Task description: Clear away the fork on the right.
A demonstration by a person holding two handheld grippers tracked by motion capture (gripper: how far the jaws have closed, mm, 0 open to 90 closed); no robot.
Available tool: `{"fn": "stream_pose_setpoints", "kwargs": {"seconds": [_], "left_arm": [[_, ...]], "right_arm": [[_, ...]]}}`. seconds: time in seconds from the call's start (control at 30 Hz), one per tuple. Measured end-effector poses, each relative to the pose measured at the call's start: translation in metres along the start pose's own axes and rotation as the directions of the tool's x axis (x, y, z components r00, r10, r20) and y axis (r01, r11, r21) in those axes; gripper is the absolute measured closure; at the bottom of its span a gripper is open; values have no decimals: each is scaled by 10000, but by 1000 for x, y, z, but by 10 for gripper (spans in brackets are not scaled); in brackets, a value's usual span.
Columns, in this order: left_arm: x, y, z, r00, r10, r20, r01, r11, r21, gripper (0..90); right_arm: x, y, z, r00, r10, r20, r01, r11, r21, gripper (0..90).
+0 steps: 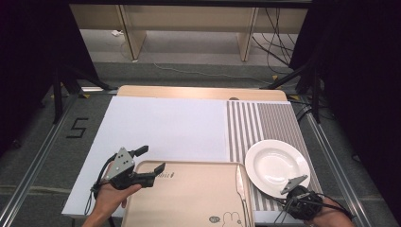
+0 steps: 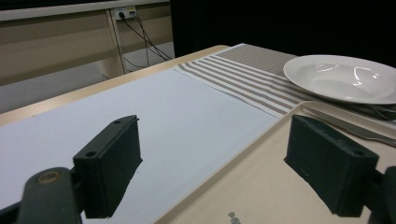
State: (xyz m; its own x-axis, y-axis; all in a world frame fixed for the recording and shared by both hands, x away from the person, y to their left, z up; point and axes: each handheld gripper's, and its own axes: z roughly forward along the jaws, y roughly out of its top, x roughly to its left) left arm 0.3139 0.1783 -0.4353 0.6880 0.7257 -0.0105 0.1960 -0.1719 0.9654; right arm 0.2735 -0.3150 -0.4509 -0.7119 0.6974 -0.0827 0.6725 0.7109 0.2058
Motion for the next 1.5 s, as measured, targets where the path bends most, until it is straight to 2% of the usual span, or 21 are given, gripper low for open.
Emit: {"fn": "stream_pose_setpoints", "kwargs": {"seconds": [0.17, 0.23, 0.37, 0.43, 0.5, 0.53, 0.6, 0.63, 0.7, 0.9, 1.13, 1.17, 1.23, 1.3, 1.5], "left_arm": [[0, 0, 0, 10000, -30, -7, 30, 10000, 14, 172], [0, 0, 0, 10000, -16, -8, 16, 10000, 18, 172], [0, 0, 0, 10000, -38, -23, 38, 10000, -2, 172], [1, 0, 0, 10000, -64, -42, 64, 10000, -2, 172], [1, 0, 0, 10000, -34, -26, 34, 10000, -5, 172], [0, 0, 0, 10000, -30, -23, 30, 10000, -5, 172], [0, 0, 0, 10000, 14, -12, -14, 10000, 2, 172], [0, 0, 0, 10000, 15, -11, -15, 10000, 3, 172], [1, 0, 0, 10000, -85, -14, 84, 9999, -88, 172], [2, 1, -1, 10000, -59, -66, 59, 10000, -58, 172], [2, 0, 0, 10000, -63, -21, 63, 9999, -112, 172], [2, 0, -1, 9999, -67, -90, 66, 10000, -26, 172], [2, 0, -1, 9999, -70, -96, 70, 10000, -34, 172], [2, 1, -1, 9999, -63, -80, 62, 10000, -54, 172], [2, 1, -1, 10000, -41, -80, 40, 10000, -48, 172]], "right_arm": [[1, 2, 1, 9984, -543, 180, 542, 9985, 28, 831], [3, 3, 0, 9979, -629, 140, 624, 9976, 296, 834], [4, 3, 0, 9972, -712, 226, 705, 9971, 280, 838], [5, 4, 1, 9952, -910, 365, 903, 9957, 199, 840], [7, 5, 0, 9954, -890, 353, 878, 9955, 343, 840], [6, 4, 1, 9946, -958, 410, 950, 9952, 220, 840], [8, 4, 0, 9964, -786, 310, 777, 9966, 278, 840], [7, 4, 0, 9949, -962, 315, 955, 9951, 237, 841], [8, 3, 0, 9954, -930, 226, 925, 9954, 233, 841], [10, 4, 0, 9952, -981, 75, 980, 9951, 140, 841], [15, 7, -4, 9925, -1218, -70, 1217, 9925, -83, 842], [15, 7, -4, 9890, -1475, -105, 1474, 9890, -82, 842], [17, 8, -5, 9921, -1252, 36, 1253, 9920, -170, 843], [15, 9, -6, 9915, -1299, 75, 1301, 9911, -288, 843], [18, 11, -6, 9898, -1393, -287, 1375, 9888, -572, 843]]}}
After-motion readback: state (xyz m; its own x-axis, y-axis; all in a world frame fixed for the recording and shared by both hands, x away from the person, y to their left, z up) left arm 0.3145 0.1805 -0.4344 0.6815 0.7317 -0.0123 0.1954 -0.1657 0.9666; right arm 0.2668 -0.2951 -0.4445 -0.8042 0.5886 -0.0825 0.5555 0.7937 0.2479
